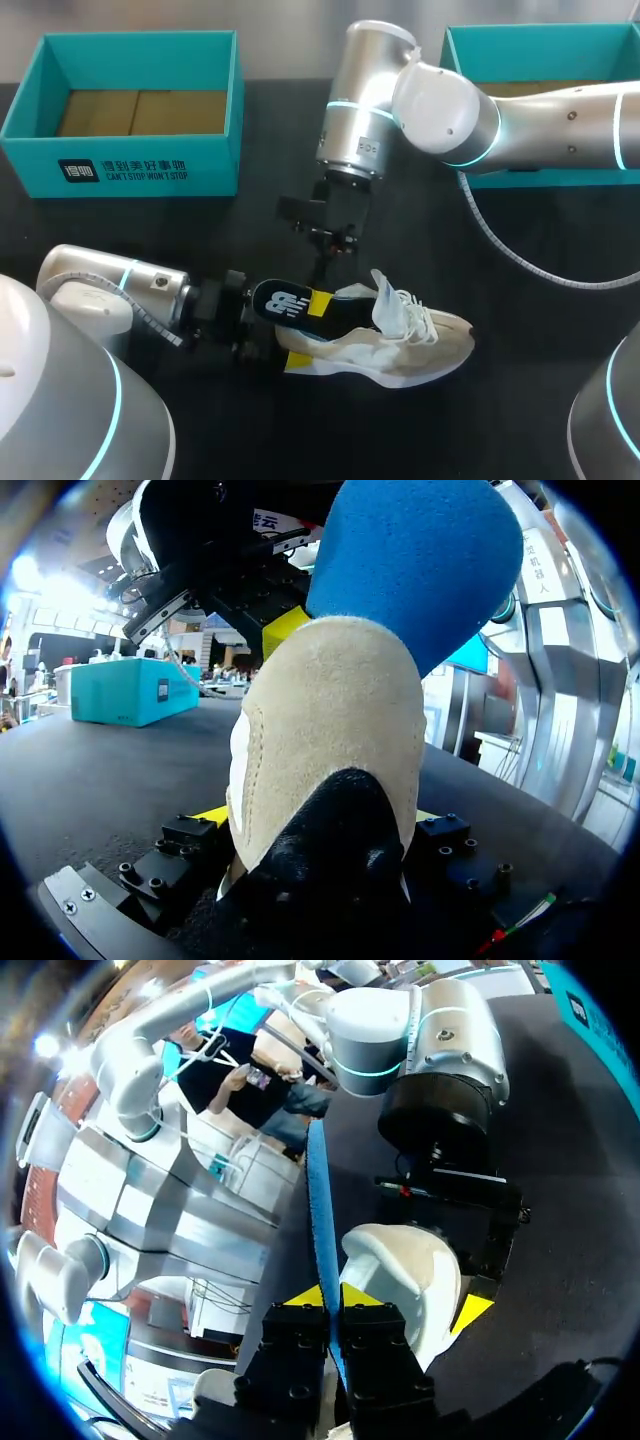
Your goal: Take the shoe out of the shoebox, open the shoe tongue, remove and reinsert the insole, then place the shoe into the shoebox
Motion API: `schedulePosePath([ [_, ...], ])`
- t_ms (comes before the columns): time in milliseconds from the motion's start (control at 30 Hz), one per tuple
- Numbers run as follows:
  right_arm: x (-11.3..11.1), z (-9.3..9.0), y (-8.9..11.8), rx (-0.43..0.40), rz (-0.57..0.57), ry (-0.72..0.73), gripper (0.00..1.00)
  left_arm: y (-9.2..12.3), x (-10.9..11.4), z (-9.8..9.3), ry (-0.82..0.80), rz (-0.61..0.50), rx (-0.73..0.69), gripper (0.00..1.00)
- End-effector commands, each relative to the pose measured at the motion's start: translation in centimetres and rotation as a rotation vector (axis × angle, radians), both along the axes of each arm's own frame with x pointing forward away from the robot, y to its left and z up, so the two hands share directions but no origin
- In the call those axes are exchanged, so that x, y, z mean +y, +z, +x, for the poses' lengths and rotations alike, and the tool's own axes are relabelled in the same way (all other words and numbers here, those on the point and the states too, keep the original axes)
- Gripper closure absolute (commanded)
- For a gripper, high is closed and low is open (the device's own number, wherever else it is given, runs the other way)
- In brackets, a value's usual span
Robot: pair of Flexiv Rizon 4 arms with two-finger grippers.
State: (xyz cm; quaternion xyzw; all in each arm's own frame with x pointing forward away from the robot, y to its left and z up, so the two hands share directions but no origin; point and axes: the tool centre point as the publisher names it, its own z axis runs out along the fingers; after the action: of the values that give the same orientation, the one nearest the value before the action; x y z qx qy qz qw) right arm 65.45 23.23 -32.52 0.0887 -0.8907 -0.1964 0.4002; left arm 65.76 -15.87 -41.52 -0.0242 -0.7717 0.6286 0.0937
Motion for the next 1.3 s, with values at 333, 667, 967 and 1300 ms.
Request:
schedulePosePath([
  [333, -0.6, -0.4, -1.0, 0.054, 0.012, -0.057, 0.47, 0.0, -0.1, 0.0, 0.000, 0.001, 0.000, 1.00],
  [667, -0.5, -1.3, -1.1, 0.092, 0.033, -0.104, 0.53, 0.0, -0.1, 0.0, 0.000, 0.001, 0.000, 1.00],
  [967, -0.1, -0.9, -0.3, 0.085, 0.054, -0.133, 0.56, 0.0, -0.1, 0.0, 0.000, 0.001, 0.000, 1.00],
  [1300, 0.0, -0.3, -0.3, 0.089, 0.047, -0.141, 0.69, 0.0, -0.1, 0.0, 0.000, 0.001, 0.000, 1.00],
])
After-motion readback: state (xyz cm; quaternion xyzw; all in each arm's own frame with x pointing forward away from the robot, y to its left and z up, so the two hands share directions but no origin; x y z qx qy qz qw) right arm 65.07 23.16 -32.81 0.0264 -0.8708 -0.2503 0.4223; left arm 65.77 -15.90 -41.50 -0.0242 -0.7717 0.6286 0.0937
